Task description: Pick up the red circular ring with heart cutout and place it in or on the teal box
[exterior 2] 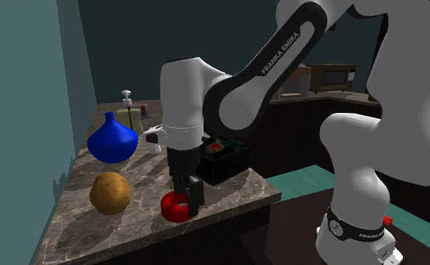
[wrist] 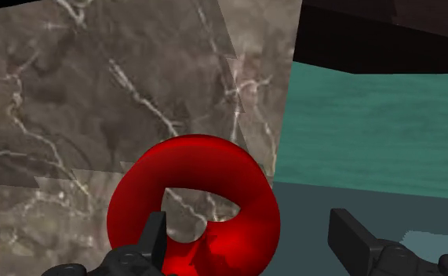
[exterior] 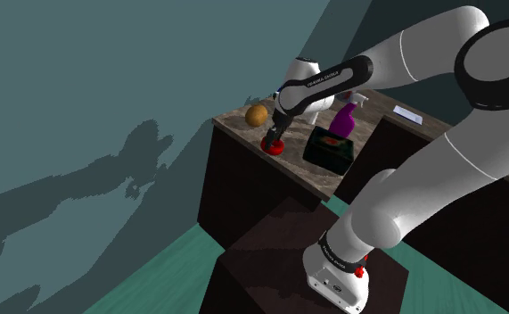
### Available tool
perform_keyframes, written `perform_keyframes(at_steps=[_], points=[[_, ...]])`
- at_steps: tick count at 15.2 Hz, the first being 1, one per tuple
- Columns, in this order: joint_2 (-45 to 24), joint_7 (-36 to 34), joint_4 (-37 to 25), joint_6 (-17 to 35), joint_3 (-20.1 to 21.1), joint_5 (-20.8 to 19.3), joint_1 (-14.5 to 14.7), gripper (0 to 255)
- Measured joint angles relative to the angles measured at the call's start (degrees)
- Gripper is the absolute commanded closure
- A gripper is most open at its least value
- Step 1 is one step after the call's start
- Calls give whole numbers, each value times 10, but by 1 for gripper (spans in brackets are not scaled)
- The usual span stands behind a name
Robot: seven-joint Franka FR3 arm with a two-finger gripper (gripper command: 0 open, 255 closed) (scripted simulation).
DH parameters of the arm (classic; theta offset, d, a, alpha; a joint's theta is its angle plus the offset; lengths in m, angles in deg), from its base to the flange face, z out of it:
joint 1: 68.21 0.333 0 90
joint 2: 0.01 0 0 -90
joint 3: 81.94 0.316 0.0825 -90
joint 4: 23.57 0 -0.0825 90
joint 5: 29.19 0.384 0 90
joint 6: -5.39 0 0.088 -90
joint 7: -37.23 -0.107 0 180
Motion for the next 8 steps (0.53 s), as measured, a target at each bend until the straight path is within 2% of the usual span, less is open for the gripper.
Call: perform_keyframes(at_steps=[2,8], points=[[-12,5,3,18,-4,4,1,0],[-15,6,2,22,-6,7,2,0]])
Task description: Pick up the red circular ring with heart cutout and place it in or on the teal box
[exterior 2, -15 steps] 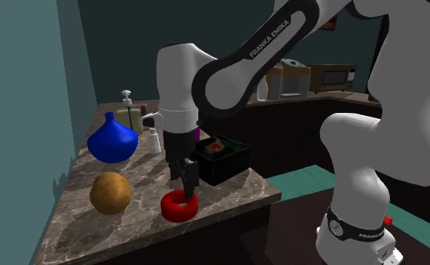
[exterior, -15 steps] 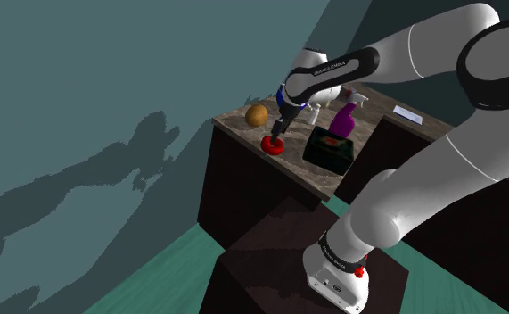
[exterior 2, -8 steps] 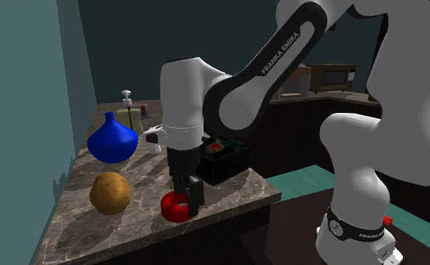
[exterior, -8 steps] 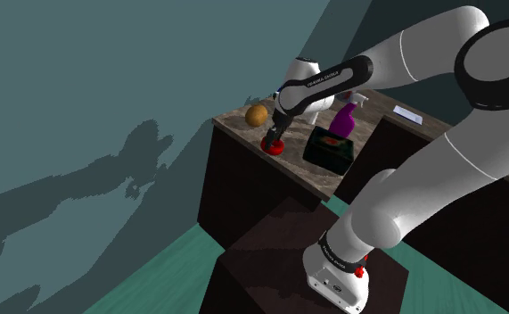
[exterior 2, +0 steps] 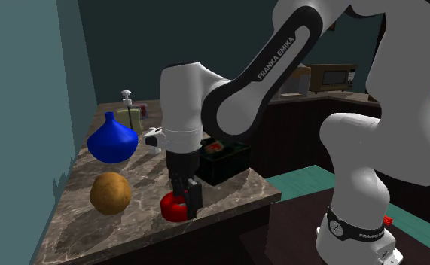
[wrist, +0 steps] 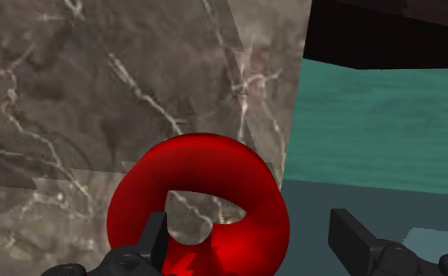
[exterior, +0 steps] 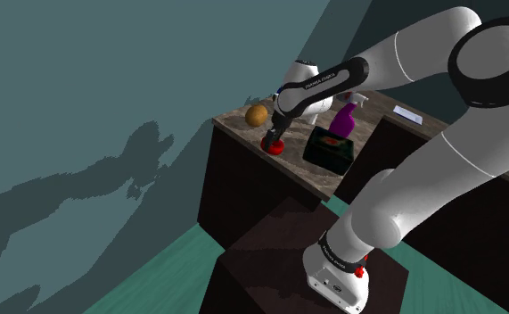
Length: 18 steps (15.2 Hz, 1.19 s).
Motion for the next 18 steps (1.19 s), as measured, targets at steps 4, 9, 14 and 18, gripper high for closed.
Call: perform_keyframes(at_steps=[4,9,14,18], points=[[1,0,2,5,0,-1,0,255],[-1,-1,0,9,1,0,1,255],[6,-4,-3,-1,1,-5,-1,255],[22,-7,-7,-34,5,-9,-1,255]])
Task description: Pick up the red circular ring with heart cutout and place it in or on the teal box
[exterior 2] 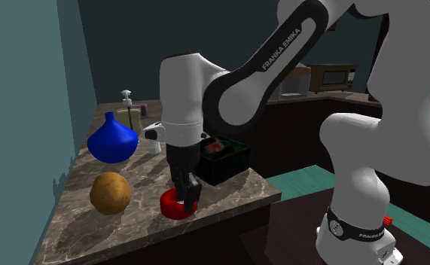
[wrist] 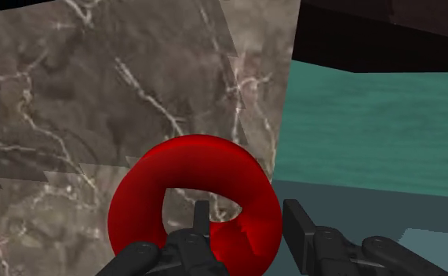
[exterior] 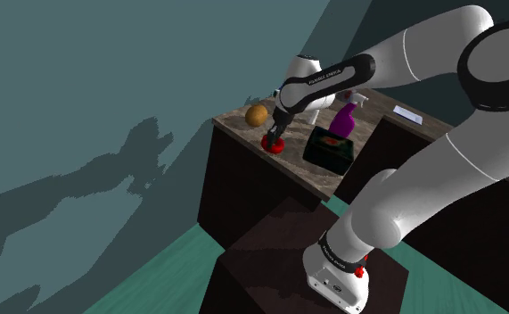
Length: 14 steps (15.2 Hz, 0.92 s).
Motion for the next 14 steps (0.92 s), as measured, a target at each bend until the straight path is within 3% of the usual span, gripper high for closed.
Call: perform_keyframes(at_steps=[14], points=[[72,-10,-55,-127,16,-11,-5,255]])
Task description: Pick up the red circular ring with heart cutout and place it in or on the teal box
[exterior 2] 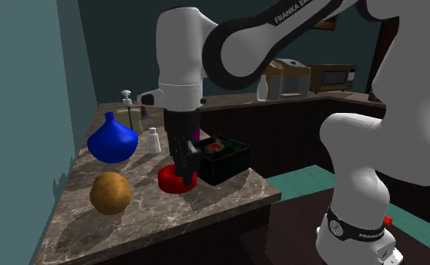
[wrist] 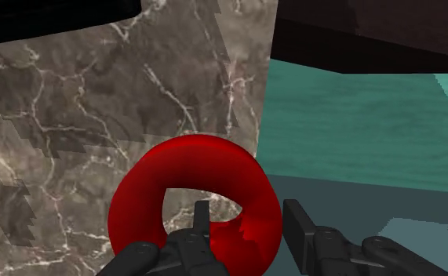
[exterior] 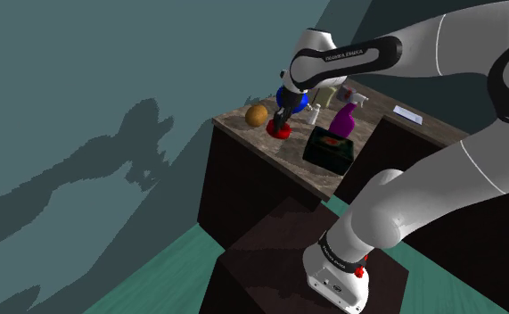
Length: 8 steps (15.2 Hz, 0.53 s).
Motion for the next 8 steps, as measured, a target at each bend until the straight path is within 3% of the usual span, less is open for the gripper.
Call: perform_keyframes(at_steps=[8], points=[[27,-1,-40,-67,8,0,-1,255]])
